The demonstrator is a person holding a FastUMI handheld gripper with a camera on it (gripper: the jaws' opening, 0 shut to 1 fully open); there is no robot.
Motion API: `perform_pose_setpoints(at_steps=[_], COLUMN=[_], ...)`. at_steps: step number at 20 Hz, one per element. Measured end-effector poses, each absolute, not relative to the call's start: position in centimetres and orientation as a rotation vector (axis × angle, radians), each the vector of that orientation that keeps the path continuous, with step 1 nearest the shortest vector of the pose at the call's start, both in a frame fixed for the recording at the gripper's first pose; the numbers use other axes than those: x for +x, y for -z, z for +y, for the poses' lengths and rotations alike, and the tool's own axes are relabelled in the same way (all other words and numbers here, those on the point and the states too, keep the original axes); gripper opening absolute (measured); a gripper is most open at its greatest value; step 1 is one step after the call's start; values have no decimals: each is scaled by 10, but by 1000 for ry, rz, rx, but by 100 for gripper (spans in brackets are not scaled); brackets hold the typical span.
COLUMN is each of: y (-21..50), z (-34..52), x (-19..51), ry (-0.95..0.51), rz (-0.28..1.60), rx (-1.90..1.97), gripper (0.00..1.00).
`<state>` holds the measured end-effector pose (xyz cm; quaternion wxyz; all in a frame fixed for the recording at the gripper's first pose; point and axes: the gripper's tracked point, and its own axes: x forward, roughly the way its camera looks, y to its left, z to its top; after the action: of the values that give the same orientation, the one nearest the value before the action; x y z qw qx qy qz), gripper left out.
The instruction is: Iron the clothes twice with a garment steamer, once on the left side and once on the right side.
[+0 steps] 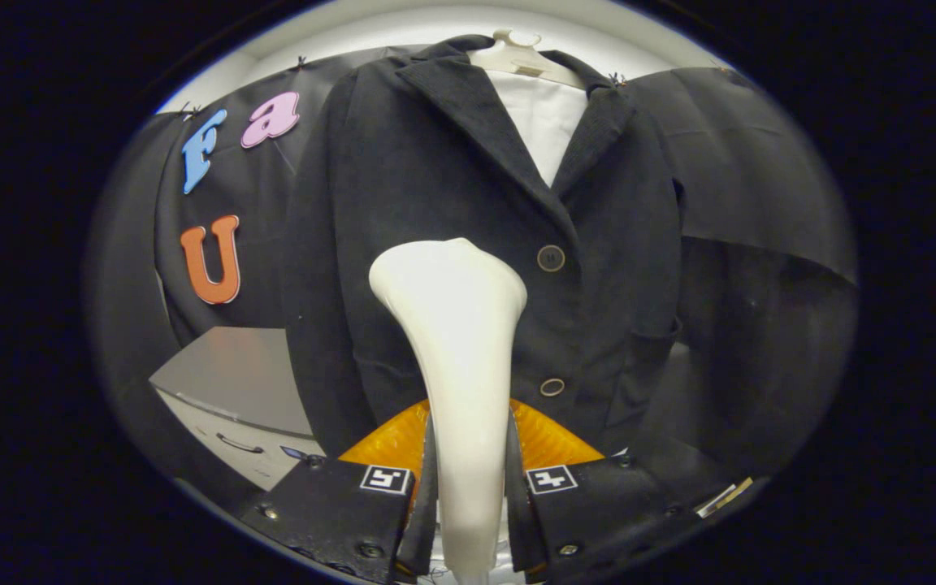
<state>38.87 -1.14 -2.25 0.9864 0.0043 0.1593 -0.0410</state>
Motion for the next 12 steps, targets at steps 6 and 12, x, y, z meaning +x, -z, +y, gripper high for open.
perform_pose_setpoints(at_steps=[6, 12], y=[57, 84], z=[-15, -13], x=[382, 378], ry=[84, 82], rz=[379, 428], rx=[29, 46], gripper=[39, 39])
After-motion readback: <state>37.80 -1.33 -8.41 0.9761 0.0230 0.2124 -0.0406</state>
